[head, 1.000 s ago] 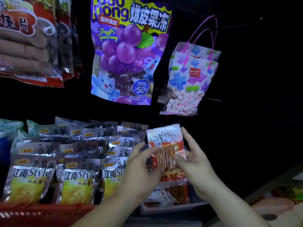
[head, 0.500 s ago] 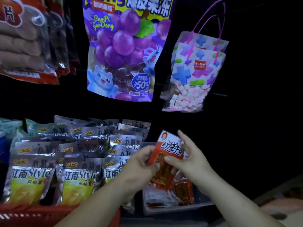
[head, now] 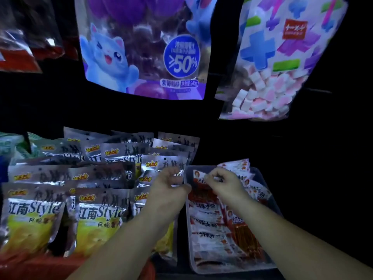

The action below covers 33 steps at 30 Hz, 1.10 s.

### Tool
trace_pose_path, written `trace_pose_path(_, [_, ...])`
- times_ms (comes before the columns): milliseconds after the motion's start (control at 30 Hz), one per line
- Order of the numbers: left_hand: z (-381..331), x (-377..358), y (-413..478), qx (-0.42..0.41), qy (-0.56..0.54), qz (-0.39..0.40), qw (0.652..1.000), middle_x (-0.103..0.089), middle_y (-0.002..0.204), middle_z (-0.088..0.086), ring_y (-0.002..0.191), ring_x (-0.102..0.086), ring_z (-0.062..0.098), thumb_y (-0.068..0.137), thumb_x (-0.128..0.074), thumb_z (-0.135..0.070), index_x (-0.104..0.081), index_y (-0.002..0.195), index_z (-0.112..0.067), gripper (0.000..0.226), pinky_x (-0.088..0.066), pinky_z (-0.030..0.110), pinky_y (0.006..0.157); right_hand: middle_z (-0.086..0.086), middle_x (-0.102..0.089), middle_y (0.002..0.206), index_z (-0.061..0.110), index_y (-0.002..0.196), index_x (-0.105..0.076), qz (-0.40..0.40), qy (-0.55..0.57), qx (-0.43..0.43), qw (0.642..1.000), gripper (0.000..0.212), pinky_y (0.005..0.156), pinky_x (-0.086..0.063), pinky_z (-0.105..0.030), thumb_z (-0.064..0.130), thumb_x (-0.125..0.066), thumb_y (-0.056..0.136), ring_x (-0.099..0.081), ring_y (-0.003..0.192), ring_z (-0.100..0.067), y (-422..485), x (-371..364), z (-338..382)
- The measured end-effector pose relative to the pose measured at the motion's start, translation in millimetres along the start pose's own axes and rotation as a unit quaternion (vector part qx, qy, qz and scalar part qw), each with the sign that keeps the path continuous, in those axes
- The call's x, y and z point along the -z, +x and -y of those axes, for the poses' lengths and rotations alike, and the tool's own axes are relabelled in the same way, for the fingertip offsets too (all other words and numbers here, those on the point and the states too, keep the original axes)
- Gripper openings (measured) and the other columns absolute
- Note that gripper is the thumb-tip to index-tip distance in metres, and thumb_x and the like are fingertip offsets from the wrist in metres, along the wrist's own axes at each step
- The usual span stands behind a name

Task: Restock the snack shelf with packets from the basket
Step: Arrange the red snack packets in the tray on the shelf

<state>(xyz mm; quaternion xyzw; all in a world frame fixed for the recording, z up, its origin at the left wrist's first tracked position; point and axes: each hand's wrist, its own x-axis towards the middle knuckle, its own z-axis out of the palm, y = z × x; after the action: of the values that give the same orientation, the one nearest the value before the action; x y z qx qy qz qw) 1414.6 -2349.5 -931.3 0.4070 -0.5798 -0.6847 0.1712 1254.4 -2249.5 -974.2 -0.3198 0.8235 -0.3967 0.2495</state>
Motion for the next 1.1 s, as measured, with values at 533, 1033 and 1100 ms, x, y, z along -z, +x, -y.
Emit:
trace_pose_path(533, [25, -14, 8, -0.006, 0.064, 0.011, 0.998, -0.064, 0.119, 0.001, 0.101, -0.066, 0.022, 0.095, -0.063, -0.005, -0.057, 0.121, -0.022, 0.031, -0.058, 0.04, 0.087, 0.01, -0.058, 0.123, 0.031, 0.136, -0.063, 0.025, -0.152, -0.011, 0.988, 0.048, 0.07, -0.055, -0.025, 0.032, -0.078, 0.091, -0.068, 0.084, -0.011, 15, 16, -32])
trace_pose_path(1033, [95, -94, -7, -0.104, 0.38, 0.18, 0.902, -0.067, 0.129, -0.005, 0.112, -0.067, 0.012, 0.098, -0.05, -0.008, -0.067, 0.124, -0.031, 0.039, -0.058, 0.026, 0.093, -0.001, -0.051, 0.153, 0.025, 0.158, -0.032, -0.017, -0.127, -0.172, 0.977, 0.08, 0.11, -0.044, -0.035, 0.025, -0.077, 0.092, -0.052, 0.137, -0.023, -46, 67, -125])
trace_pose_path(1100, [98, -94, -6, -0.111, 0.358, 0.156, 0.914, -0.068, 0.124, -0.008, 0.114, -0.065, 0.008, 0.098, -0.051, -0.007, -0.07, 0.118, -0.032, 0.037, -0.052, 0.012, 0.09, 0.0, -0.063, 0.136, 0.024, 0.15, -0.041, -0.043, -0.107, -0.176, 0.978, 0.074, 0.099, -0.052, -0.035, 0.022, -0.081, 0.088, -0.062, 0.121, -0.021, -40, 64, -135])
